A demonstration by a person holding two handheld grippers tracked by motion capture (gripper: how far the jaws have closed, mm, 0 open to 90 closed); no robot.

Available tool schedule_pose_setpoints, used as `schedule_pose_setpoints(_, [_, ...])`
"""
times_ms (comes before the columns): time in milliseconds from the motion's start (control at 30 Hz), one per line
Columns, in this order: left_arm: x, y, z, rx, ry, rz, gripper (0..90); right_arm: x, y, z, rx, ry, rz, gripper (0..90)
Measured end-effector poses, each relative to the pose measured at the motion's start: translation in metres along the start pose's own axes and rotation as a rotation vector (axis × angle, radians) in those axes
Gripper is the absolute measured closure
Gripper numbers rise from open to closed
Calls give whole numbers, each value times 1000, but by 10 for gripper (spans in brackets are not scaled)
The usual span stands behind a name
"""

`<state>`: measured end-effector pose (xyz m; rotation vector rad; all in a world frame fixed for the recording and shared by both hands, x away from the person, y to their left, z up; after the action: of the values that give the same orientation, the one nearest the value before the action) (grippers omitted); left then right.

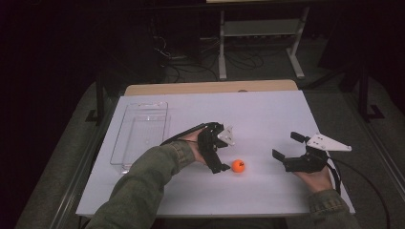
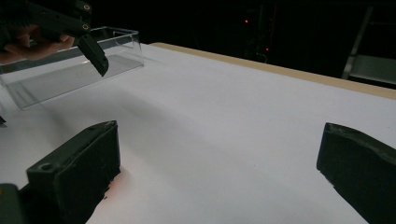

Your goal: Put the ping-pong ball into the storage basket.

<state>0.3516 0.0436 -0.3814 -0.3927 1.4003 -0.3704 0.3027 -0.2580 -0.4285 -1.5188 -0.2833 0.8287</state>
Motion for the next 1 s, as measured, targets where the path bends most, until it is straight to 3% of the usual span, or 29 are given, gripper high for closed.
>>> schedule_pose_setpoints(1000, [24, -7, -2, 24, 35, 41, 0, 1, 0, 3, -12, -9, 12, 0])
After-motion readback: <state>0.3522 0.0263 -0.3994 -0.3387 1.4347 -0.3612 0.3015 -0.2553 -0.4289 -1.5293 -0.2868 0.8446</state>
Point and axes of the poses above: each handheld gripper's, and its own axes: x roughly forward along the jaws, y roughly out of its underside, z roughly to its left, the point moved 1 cm from there along x, roughly forward along the jaws, and after that the axes turned 3 degrees about z, right-handed, at the moved point
